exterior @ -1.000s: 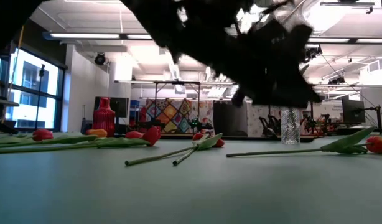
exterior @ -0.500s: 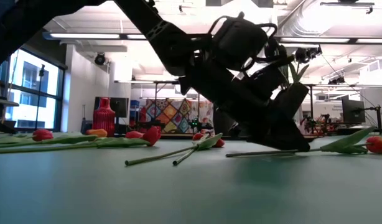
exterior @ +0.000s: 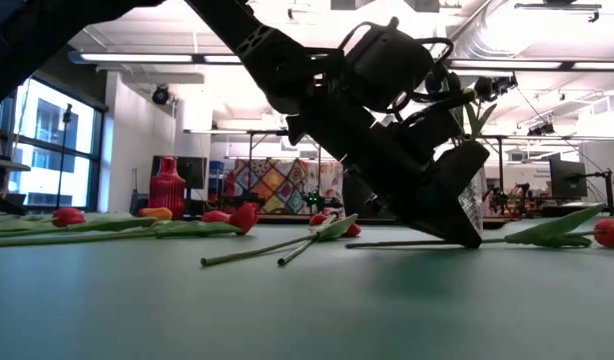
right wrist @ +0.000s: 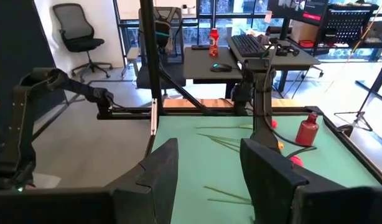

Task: Sort flowers into vase by color
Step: Put the orange tulip into the green vase

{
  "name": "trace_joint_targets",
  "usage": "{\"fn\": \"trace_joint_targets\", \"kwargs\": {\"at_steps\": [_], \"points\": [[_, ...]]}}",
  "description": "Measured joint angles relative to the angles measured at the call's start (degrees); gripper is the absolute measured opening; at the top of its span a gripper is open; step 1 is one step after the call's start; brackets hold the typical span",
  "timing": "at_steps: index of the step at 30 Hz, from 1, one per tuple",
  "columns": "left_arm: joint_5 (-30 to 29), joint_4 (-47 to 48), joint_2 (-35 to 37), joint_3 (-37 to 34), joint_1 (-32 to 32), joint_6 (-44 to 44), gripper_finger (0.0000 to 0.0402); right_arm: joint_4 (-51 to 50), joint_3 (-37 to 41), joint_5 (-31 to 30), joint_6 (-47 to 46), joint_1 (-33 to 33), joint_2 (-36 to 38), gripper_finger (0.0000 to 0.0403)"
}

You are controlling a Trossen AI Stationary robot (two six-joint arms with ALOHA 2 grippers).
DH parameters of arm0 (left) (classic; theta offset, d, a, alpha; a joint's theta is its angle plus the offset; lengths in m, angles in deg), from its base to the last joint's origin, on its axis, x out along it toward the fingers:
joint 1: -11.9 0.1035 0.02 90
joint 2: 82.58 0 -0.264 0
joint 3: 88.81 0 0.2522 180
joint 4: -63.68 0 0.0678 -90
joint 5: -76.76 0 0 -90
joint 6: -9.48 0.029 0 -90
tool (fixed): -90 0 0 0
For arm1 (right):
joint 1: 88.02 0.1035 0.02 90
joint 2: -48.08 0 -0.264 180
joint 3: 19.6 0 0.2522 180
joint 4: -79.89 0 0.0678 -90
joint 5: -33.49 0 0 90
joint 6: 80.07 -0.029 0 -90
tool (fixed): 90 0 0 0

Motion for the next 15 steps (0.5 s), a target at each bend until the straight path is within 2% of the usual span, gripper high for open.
{"fn": "trace_joint_targets", "kwargs": {"at_steps": [3, 6, 10, 15], "points": [[-0.5, -0.1, 0.4, -0.1, -0.1, 0.7, 0.0003, -1.3, 0.0, -0.9, -0.6, 0.0, -0.7, 0.0160], [-2.3, 0.7, 1.7, -0.3, -0.8, 1.5, 0.0002, -4.6, 0.0, -4.3, -1.2, 0.0, -1.8, 0.0160], [-9.9, 1.6, 4.4, -0.6, -2.7, 3.7, 0.0001, -10.9, 1.5, -10.6, -8.5, 0.0, -3.9, 0.0160], [-18.1, -1.7, 9.1, -0.7, -4.8, 4.2, 0.0001, -11.0, 3.8, -18.3, -12.9, 0.2, -5.4, 0.0160]]}}
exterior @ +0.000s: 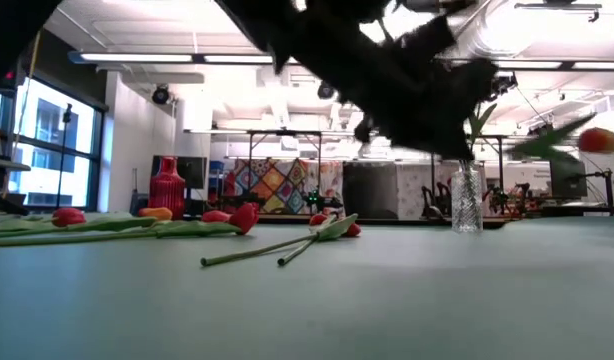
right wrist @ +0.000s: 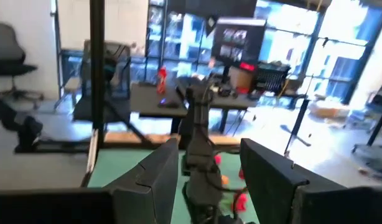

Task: Sort flowers into vase by color
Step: Put the orange tulip into the green vase

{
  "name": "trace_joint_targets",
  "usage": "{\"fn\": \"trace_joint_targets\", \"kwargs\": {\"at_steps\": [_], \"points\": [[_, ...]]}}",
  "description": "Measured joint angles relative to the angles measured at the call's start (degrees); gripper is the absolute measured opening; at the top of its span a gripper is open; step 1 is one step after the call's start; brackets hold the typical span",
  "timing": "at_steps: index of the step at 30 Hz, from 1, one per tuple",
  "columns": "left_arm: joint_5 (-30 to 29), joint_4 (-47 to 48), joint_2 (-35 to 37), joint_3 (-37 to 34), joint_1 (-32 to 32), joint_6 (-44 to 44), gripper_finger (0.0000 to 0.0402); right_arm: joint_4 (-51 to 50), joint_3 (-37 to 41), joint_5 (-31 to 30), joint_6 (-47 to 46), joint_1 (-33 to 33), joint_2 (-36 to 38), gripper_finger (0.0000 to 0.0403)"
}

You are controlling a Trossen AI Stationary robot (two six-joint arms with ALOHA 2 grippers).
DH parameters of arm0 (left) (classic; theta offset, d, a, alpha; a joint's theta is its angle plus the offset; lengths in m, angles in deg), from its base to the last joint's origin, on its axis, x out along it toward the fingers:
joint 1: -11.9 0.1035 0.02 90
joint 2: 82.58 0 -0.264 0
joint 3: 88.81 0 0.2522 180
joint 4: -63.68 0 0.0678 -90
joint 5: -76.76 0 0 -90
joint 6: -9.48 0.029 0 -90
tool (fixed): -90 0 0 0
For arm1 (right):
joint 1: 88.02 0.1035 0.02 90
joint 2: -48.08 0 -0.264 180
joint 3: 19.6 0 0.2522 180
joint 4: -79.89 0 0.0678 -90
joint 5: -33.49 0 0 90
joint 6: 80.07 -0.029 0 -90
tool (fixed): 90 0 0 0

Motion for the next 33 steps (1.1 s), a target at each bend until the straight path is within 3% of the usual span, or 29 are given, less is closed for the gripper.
{"fn": "trace_joint_targets", "kwargs": {"at_steps": [6, 12, 19, 25, 30, 33], "points": [[-0.9, -12.1, 7.5, -6.0, -1.5, 3.1, 0.0000, 6.1, -2.1, -1.5, 9.5, 0.8, -1.1, 0.0160], [6.3, -36.0, 15.4, -17.1, -2.1, 4.4, 0.0000, 16.7, -4.7, -1.6, 23.9, 2.5, -1.1, 0.0160], [16.7, -64.6, 16.2, -26.1, -1.9, 2.6, 0.0000, 16.5, -4.7, -1.5, 19.0, -0.6, -1.0, 0.0160], [21.8, -70.3, 15.8, -26.7, -2.3, 2.9, 0.0000, 12.6, -4.6, -1.2, 17.1, -6.5, -1.0, 0.0160], [21.5, -70.4, 15.8, -26.7, -2.8, 5.3, 0.0000, 12.1, -3.7, 2.9, 16.8, -13.3, -1.1, 0.0160], [18.4, -69.6, 15.8, -26.7, -2.8, 7.2, 0.0000, 12.5, -3.7, 5.8, 16.8, -16.3, -1.1, 0.0160]]}}
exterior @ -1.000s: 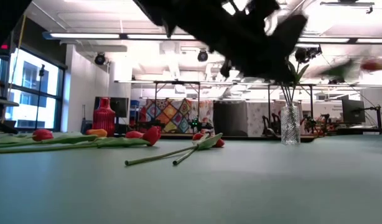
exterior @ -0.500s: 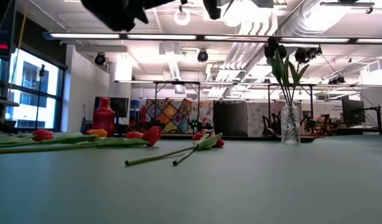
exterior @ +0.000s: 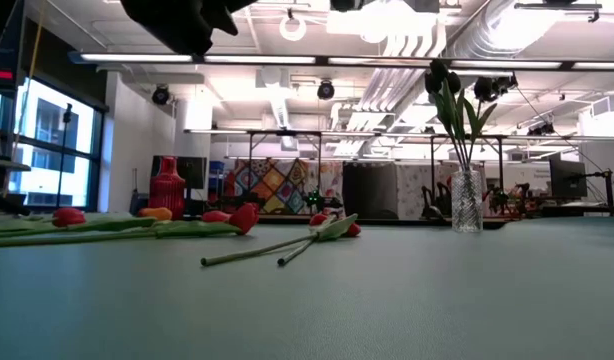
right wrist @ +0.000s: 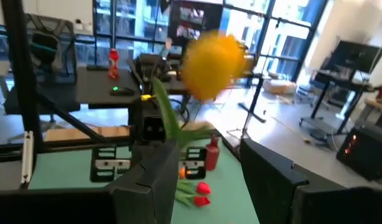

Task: Sort flowers into vase by color
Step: Put the orange tulip into the green vase

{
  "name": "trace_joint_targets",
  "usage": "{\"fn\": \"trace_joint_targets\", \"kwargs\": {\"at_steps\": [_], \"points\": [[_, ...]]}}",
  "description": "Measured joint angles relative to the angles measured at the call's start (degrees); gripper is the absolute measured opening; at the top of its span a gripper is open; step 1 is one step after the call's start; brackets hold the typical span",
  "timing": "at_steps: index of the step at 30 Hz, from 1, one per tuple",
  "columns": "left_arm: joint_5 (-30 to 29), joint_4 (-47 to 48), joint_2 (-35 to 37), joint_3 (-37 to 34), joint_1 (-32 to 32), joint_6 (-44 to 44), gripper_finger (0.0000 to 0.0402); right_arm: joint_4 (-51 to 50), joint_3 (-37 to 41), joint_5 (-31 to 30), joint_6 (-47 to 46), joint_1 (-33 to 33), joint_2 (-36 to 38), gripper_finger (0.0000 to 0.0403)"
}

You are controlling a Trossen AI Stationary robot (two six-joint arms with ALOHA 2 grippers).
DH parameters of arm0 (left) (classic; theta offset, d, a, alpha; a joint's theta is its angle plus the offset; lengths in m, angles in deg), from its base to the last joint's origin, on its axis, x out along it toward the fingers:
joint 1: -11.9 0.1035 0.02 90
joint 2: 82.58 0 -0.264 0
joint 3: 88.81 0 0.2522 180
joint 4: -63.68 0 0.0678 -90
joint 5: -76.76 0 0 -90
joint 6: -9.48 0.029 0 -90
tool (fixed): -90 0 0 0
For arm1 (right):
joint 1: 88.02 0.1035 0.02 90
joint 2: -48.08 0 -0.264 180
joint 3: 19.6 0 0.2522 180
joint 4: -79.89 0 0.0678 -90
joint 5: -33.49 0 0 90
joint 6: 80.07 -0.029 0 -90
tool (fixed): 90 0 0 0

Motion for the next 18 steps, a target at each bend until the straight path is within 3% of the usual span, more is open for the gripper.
{"fn": "trace_joint_targets", "kwargs": {"at_steps": [7, 18], "points": [[-7.4, 1.5, 0.0, 0.0, 0.1, 6.6, 0.0000, 2.2, 0.0, 2.2, 0.1, -2.8, 0.0, 0.0160], [-10.4, 1.4, 0.0, 0.1, 0.1, 10.7, 0.0000, 3.8, 0.0, 2.4, 0.3, -10.4, -2.2, 0.0160]]}}
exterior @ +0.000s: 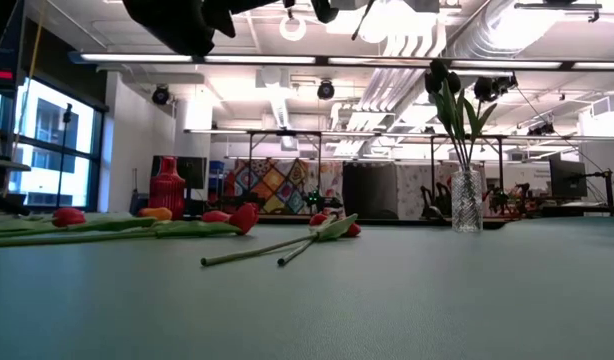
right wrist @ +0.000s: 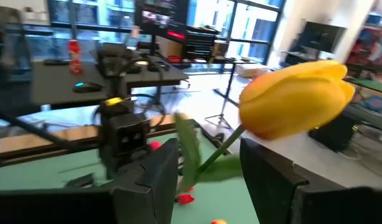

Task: Sort flowers into vase by color
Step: Put the orange tulip into the green vase

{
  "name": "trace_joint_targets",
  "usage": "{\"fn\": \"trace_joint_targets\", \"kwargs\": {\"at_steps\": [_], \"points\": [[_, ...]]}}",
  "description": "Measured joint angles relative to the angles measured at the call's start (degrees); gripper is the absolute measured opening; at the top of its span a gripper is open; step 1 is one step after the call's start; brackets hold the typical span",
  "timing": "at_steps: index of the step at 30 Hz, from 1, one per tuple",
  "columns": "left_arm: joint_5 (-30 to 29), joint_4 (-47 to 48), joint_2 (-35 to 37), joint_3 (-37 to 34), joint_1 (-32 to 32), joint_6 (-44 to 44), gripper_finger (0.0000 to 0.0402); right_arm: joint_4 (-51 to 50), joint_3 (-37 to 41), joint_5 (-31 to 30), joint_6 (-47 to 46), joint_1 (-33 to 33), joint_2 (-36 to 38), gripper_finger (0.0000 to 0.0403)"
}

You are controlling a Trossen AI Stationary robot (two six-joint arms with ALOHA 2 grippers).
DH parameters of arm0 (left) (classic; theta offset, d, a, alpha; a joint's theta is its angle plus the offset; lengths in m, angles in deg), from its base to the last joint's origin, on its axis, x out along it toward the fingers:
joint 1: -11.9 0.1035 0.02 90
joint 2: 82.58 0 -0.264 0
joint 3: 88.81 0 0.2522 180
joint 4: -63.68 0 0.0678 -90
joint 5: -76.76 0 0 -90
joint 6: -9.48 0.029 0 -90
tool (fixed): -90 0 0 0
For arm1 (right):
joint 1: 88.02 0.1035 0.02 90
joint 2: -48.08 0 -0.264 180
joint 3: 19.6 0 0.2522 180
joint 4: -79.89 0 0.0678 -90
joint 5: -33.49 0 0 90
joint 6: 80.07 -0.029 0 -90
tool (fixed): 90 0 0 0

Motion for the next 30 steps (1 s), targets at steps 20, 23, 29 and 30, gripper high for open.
{"fn": "trace_joint_targets", "kwargs": {"at_steps": [20, 23, 29, 30], "points": [[-0.2, 0.7, 0.0, 1.6, 0.0, 7.3, 0.0000, 6.8, 0.0, 1.9, 3.1, -7.3, 0.4, 0.0067], [-0.2, 2.6, 0.0, 1.8, 0.2, 7.0, 0.0000, 7.5, 0.0, 2.8, 5.8, -7.3, 0.4, 0.0032], [-3.2, 8.8, 0.1, 1.9, 0.9, 3.2, 0.0024, 7.4, -1.2, 5.2, 12.5, -6.2, 1.3, 0.0007], [-4.2, 10.3, 0.0, 1.8, 0.9, 2.7, 0.0033, 7.5, -1.9, 5.3, 13.8, -5.7, 1.9, 0.0005]]}}
